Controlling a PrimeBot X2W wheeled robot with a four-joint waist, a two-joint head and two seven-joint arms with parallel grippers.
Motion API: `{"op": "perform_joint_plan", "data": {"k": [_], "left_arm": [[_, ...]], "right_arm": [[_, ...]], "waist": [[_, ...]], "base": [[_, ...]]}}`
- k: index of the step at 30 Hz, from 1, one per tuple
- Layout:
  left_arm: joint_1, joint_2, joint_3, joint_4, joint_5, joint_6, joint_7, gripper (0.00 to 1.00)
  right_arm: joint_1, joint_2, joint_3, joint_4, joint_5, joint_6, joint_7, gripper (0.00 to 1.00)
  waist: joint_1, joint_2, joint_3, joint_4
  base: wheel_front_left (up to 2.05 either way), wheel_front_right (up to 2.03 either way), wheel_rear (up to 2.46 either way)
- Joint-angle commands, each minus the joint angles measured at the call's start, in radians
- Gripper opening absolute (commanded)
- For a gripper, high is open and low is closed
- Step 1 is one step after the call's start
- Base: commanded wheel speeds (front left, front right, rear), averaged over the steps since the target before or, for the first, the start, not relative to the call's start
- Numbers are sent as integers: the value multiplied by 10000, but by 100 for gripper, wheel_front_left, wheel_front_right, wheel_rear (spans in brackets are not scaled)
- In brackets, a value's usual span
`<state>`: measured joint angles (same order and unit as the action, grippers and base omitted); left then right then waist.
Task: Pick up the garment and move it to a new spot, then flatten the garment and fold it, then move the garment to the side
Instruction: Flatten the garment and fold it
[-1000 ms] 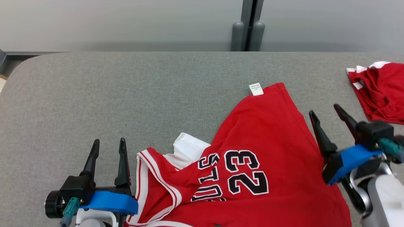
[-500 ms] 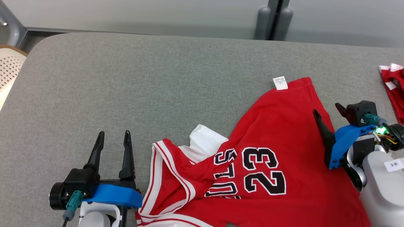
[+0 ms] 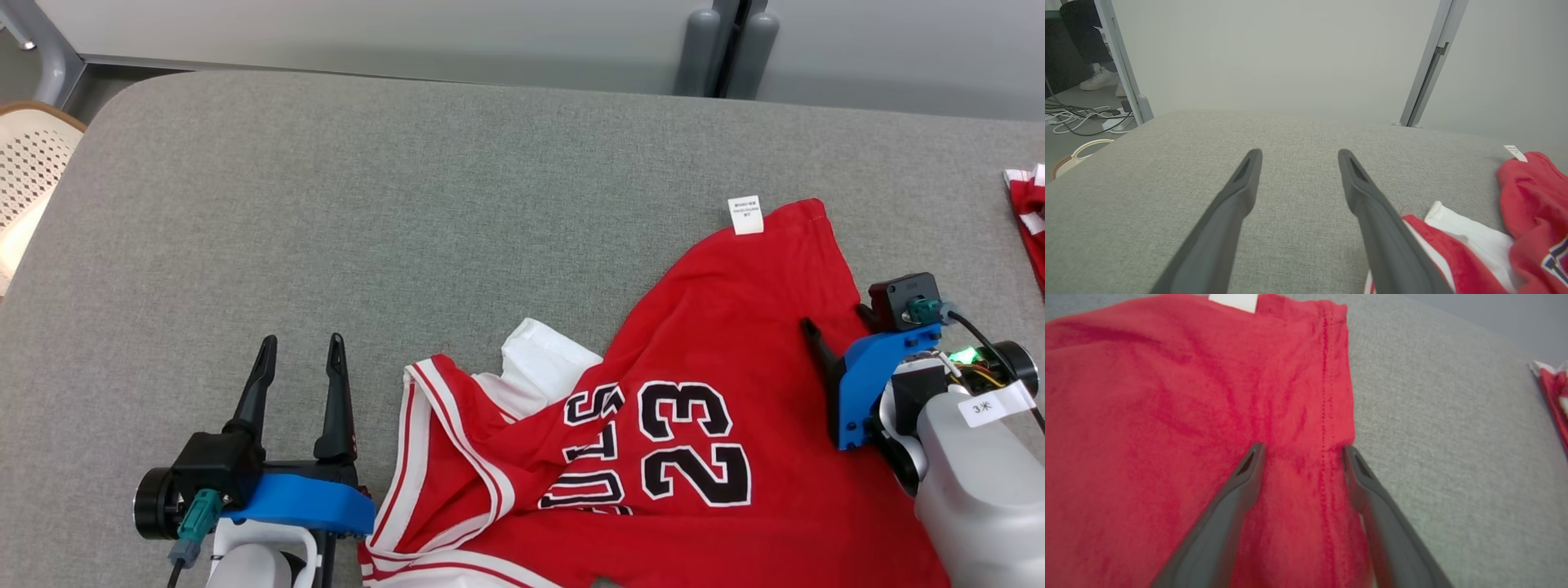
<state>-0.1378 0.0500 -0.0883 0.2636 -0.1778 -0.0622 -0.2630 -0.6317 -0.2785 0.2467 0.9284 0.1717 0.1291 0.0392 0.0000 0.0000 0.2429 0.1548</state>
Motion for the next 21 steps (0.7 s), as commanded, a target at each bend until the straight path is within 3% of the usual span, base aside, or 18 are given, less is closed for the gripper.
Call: {"op": "perform_joint_plan", "data": {"k": [1, 2, 10, 19, 21], "left_arm": [[-84, 10, -16, 20, -63, 22, -22, 100], [-77, 10, -23, 25, -71, 27, -22, 100], [-104, 10, -61, 40, -54, 16, -22, 100], [-300, 10, -117, 74, -88, -30, -22, 100], [-294, 8, -104, 87, -92, -20, -22, 100]], "right_arm": [[152, 93, 233, 386, 86, 29, 235, 42], [120, 98, 324, 465, 155, 29, 246, 0], [-1201, -174, 506, 621, 398, 16, -484, 0], [-2779, -111, -378, 1838, 60, 17, -1343, 0], [-2919, -18, -451, 2131, -63, 17, -1473, 75]], "waist": [[0, 0, -26, -1], [0, 0, -40, -3], [0, 0, -79, 18], [0, 0, 86, 207], [0, 0, 80, 208]], "base": [[0, 0, 0], [0, 0, 0], [0, 0, 0], [0, 0, 0], [0, 0, 0]]}}
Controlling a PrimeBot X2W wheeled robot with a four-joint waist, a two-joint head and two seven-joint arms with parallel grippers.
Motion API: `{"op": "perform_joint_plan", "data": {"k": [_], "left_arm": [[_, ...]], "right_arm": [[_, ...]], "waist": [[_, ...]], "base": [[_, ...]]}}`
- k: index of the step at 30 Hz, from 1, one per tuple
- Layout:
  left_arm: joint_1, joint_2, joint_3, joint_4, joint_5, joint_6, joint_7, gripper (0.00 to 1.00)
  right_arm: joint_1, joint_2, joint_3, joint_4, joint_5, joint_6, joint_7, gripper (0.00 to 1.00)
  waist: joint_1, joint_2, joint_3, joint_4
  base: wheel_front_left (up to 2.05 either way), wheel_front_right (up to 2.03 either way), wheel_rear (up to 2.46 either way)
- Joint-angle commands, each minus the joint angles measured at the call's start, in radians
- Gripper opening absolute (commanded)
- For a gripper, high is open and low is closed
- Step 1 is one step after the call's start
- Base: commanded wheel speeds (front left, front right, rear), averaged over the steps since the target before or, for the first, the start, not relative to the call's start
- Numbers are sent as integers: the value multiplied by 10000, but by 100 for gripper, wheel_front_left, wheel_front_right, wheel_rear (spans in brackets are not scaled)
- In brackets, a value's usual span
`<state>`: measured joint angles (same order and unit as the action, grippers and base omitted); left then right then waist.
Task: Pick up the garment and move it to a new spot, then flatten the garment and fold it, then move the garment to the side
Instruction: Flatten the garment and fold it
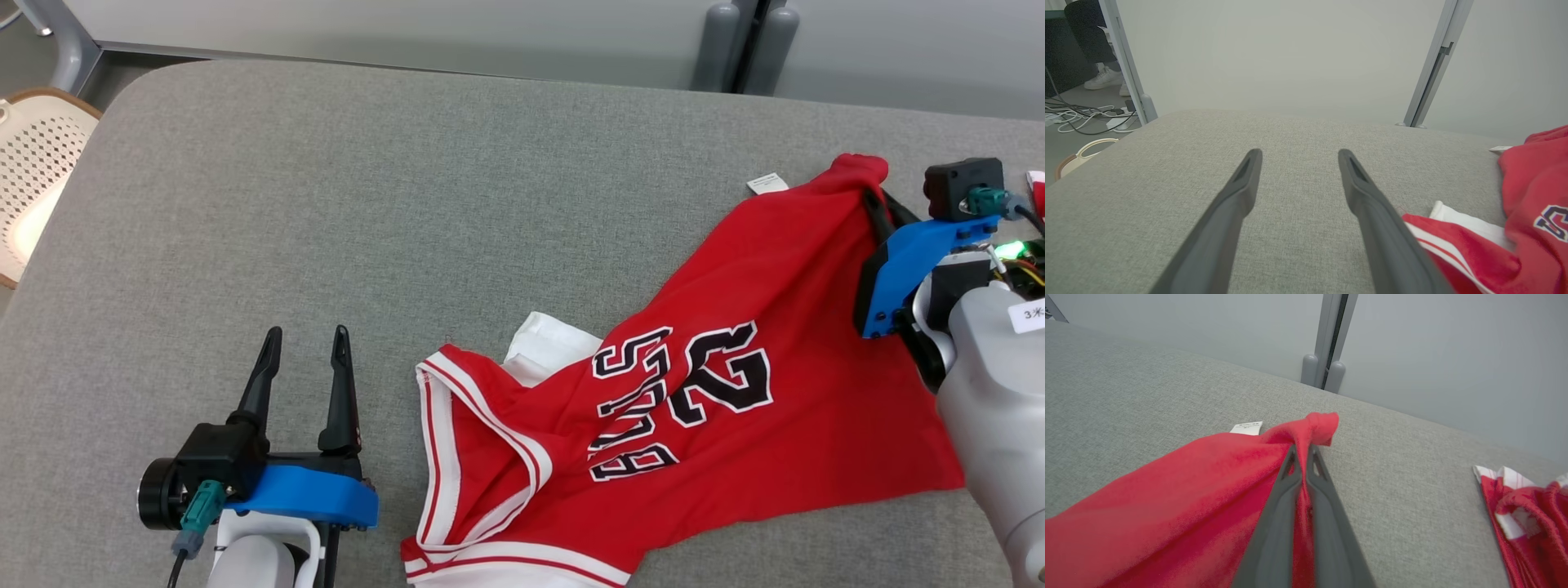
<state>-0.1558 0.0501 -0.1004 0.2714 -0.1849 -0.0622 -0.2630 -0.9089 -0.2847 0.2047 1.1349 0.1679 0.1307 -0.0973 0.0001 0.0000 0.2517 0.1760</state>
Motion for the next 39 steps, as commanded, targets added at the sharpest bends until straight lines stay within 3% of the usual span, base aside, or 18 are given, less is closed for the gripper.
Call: {"op": "perform_joint_plan", "data": {"k": [1, 7, 11, 18, 26, 39], "left_arm": [[-104, 8, 33, 10, -25, -9, -22, 100], [74, 9, 172, 21, 49, 40, -22, 100], [262, 8, 354, -22, 182, 42, -22, 100], [552, 10, 700, -50, 483, -72, -22, 100], [832, 9, 874, -24, 618, -190, -22, 100], [1009, 9, 906, 15, 691, -278, -22, 100]], "right_arm": [[-204, 96, -79, 172, -52, 2, -273, 100], [183, 223, -153, 356, -114, 2, -1357, 100], [745, 293, -336, -271, 145, 2, -1650, 100], [2861, 187, -1188, -3634, 443, 2, -1685, 100], [5688, 950, -2351, -7157, 262, 3, -1689, 100], [8552, 2125, -2803, -9723, -298, 2, -1624, 100]], "waist": [[-1, 0, -16, -18], [-1, 0, -231, -356], [-1, 0, -519, -748], [-1, 0, -955, -1451], [-1, 0, -1336, -1833], [-1, 0, -1468, -1801]], "base": [[0, 0, 0], [0, 0, 0], [0, 0, 0], [0, 0, 0], [0, 0, 0], [0, 0, 0]]}}
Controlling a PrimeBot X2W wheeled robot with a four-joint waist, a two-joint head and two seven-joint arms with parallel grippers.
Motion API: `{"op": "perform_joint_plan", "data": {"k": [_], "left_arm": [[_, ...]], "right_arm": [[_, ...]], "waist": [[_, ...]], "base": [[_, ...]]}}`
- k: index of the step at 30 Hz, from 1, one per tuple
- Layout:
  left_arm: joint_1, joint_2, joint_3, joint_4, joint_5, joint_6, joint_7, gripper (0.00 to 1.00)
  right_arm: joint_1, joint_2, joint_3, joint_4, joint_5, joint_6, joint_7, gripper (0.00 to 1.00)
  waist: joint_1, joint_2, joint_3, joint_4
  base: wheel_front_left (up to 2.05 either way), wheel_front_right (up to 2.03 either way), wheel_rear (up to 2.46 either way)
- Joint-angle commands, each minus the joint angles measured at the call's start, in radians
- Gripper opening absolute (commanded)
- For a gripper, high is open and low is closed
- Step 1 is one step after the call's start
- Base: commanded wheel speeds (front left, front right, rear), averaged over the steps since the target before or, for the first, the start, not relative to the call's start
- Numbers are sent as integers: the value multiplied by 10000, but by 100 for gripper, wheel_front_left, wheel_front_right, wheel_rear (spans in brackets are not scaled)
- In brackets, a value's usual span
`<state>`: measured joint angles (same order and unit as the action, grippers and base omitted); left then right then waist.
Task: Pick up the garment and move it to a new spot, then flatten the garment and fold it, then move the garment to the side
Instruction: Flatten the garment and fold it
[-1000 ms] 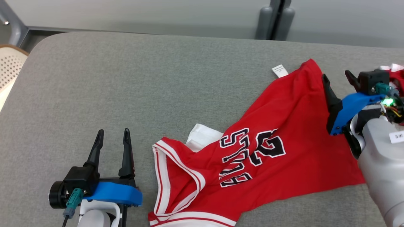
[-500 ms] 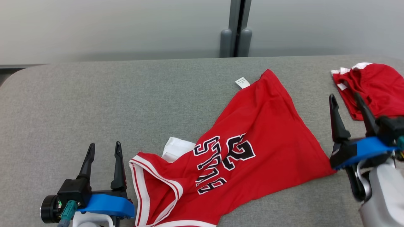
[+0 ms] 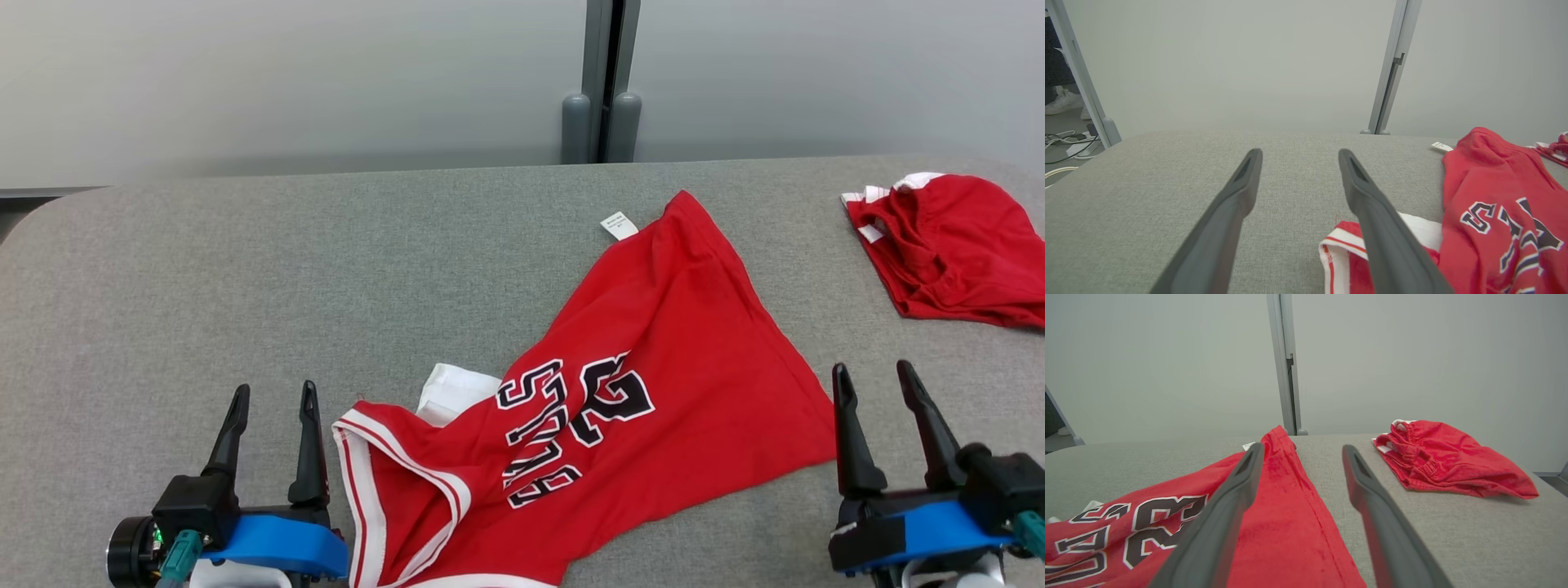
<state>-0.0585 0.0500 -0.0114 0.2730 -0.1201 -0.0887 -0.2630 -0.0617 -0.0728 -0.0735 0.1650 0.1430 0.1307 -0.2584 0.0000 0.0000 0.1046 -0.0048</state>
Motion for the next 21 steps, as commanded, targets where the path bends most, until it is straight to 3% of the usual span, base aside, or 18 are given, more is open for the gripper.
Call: {"op": "perform_joint_plan", "data": {"k": [1, 7, 21], "left_arm": [[37, 11, 15, 9, 45, -19, -22, 100], [44, 11, 50, 76, 82, -68, -22, 100], [-369, 127, -498, 1032, 426, -285, -22, 100]], "right_arm": [[260, 60, -7, -198, -112, 3, 37, 100], [783, 203, 81, -838, -176, 2, 348, 100], [674, 228, 370, -778, 49, 3, 497, 100]], "waist": [[0, 0, 8, 15], [0, 0, 37, -57], [0, 0, 130, -307]], "base": [[0, 0, 0], [0, 0, 0], [0, 0, 0]]}}
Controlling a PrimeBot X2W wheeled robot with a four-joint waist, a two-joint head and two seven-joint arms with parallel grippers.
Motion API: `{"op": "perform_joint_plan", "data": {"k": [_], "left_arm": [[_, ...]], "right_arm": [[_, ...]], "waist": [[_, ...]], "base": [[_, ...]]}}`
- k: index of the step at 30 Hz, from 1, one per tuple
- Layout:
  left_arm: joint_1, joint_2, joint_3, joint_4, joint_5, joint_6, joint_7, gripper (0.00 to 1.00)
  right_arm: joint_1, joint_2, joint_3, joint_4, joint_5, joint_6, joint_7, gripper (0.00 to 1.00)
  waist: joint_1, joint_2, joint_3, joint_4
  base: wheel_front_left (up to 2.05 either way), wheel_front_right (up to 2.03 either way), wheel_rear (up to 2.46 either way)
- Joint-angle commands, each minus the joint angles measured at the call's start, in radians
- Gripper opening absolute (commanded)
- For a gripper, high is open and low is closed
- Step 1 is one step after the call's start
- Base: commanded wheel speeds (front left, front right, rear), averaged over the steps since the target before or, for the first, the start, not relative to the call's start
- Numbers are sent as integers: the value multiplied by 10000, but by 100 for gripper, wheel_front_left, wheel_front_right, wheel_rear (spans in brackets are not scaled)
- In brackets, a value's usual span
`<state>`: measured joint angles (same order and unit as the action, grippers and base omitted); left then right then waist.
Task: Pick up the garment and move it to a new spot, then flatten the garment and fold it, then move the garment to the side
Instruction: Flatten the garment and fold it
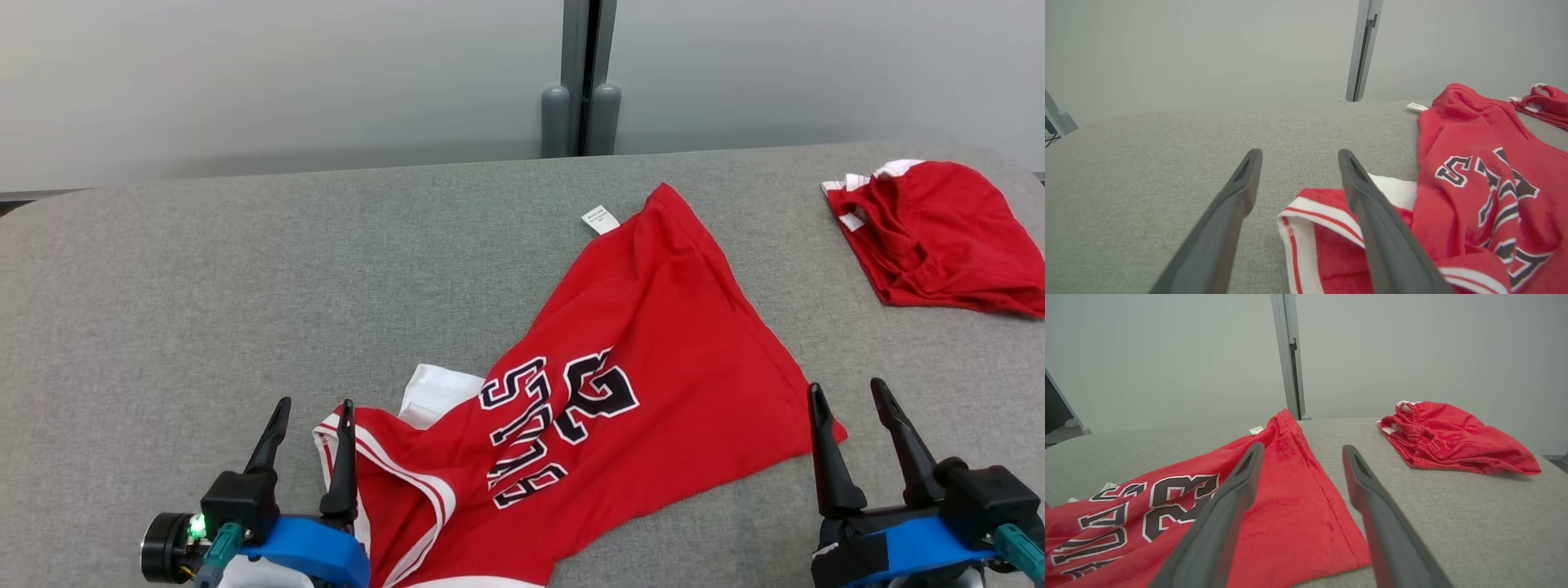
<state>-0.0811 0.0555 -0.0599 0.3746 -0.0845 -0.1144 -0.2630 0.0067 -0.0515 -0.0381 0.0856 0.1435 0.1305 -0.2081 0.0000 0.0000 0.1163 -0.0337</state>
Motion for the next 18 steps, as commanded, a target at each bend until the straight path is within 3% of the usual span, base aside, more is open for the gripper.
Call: {"op": "perform_joint_plan", "data": {"k": [1, 18], "left_arm": [[-202, 103, -72, 141, 91, -46, -22, 100], [-1698, 813, -1294, 3520, -183, -182, 491, 100]], "right_arm": [[-32, 15, 27, 55, 64, 4, -6, 100], [-312, 13, 143, 722, 200, 5, -131, 100]], "waist": [[0, 0, 32, -43], [0, 0, 328, -340]], "base": [[0, 0, 0], [0, 0, 0]]}}
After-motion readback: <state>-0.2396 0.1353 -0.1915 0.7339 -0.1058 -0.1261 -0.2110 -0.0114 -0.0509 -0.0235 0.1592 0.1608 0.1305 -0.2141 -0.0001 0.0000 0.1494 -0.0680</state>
